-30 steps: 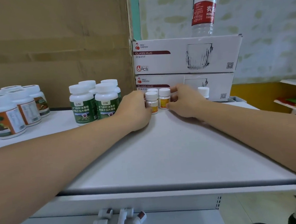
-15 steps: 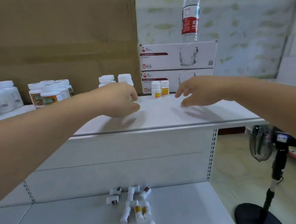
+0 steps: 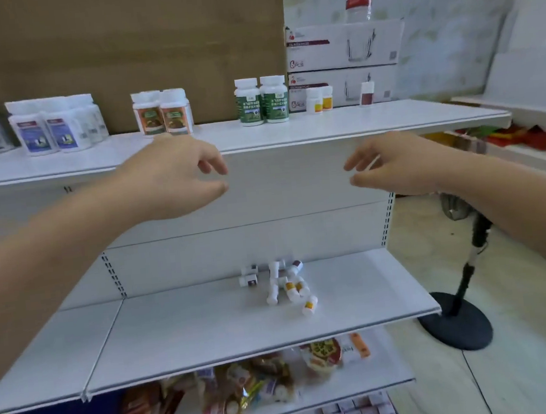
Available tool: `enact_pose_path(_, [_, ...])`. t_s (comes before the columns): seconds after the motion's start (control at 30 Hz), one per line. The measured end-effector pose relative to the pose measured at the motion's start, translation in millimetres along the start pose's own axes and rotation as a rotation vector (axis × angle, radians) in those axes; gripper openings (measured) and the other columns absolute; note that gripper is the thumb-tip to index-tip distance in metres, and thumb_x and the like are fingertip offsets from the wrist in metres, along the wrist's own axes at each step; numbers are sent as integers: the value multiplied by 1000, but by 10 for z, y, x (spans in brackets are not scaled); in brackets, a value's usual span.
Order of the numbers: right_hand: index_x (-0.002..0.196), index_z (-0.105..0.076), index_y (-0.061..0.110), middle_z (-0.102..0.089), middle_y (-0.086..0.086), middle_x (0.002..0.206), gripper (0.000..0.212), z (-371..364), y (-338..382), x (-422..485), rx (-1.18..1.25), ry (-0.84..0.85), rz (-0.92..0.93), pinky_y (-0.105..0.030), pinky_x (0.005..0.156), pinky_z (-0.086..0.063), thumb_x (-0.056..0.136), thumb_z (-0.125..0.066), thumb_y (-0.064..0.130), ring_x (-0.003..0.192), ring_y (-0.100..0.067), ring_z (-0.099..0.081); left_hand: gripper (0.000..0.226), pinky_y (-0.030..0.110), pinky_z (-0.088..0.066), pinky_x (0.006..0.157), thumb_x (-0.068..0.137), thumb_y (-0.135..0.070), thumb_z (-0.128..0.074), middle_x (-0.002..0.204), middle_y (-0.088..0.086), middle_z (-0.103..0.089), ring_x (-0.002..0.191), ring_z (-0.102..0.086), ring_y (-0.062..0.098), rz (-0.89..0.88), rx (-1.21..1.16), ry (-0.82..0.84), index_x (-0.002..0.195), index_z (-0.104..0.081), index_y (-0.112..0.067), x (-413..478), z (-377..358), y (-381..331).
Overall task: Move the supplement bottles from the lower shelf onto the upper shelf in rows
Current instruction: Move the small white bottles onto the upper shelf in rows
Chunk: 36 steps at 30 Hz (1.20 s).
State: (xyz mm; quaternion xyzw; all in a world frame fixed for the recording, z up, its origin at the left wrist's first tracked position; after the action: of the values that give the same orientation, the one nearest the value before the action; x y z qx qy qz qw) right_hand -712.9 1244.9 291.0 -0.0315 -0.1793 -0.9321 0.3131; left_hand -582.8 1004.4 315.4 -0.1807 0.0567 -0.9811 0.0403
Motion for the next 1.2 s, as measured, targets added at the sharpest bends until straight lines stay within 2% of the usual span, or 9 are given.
enact_pose_path(0.2, [122,-63,20,-65,3,115,31,-860,28,-167,1,73,-30,-25,87,-43,93,-58,31,107,-16,-60,33,36,-41,99,85,-46,-58,112,-2,-65,113,-51,24,10,-23,54,110,-68,-28,-370,-705,415])
enact_pose_path(0.4, [105,-62,26,-64,12,91,15,-1790,-139,22,241,-6,-135,-27,72,-45,91,-56,24,86,-14,-62,44,41,-38,105,87,-48,-47,126,5,-60,124,-48,28,132,-123,195,119,-64,-24,-408,-1856,953])
enact_pose_path(0.53, [109,-60,21,-62,14,76,21,-2706,-269,414,295,104,-173,-31,73,-51,89,-55,21,74,-11,-60,39,37,-38,105,96,-39,-50,133,4,-56,126,-47,26,189,-195,306,128,-59,-20,-333,-2872,1193])
enact_pose_path(0.7, [124,-53,24,-64,-6,121,32,-3693,-450,1018,126,201,-178,-33,73,-48,94,-45,27,95,-30,-64,42,39,-38,106,96,-38,-50,143,0,-47,129,-45,25,263,-181,364,135,-52,-22,49,-3887,1521])
enact_pose_path(0.9, [137,-32,16,-41,-40,133,64,-4461,-545,1590,-212,189,-130,-37,71,-49,85,-44,51,104,-47,-60,48,44,-38,106,93,-27,-51,145,7,-43,131,-43,31,332,-227,329,141,-44,-20,586,-4750,1806])
enact_pose_path(0.97, [138,-32,11,-39,-29,139,68,-4540,-478,1666,-358,177,-55,-43,82,-50,88,-47,55,119,-57,-47,50,42,-38,105,93,-28,-51,147,8,-42,131,-43,32,372,-182,340,142,-42,-22,724,-4972,1841])
enact_pose_path(1.03, [132,-42,10,-42,-15,140,58,-4585,-375,1683,-455,166,48,-38,75,-41,92,-51,50,118,-50,-51,52,40,-39,103,91,-33,-53,144,8,-45,128,-46,33,391,-110,346,142,-42,-27,803,-5129,1847])
enact_pose_path(1.1, [122,-45,12,-51,-13,132,45,-4659,-326,1716,-395,153,61,-35,67,-36,89,-58,40,105,-40,-61,47,39,-41,99,91,-37,-53,136,8,-50,123,-48,32,383,-64,315,136,-47,-26,842,-5220,1864])
enact_pose_path(1.2, [109,-40,14,-61,-11,107,41,-4755,-339,1710,-213,192,-26,-34,66,-45,78,-62,30,96,-33,-61,31,36,-45,87,90,-27,-50,121,10,-59,110,-55,31,405,-151,274,118,-58,-20,810,-5215,1909])
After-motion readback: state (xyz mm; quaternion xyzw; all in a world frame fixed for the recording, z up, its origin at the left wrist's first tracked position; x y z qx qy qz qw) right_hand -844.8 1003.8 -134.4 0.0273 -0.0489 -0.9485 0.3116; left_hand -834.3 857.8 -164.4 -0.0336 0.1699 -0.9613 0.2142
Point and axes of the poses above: each hand's wrist, its own x-axis towards the middle knuckle, its own z-axis out of the back of the hand, y = z × x, the point moved 6 cm from there along x, towards the middle knuckle
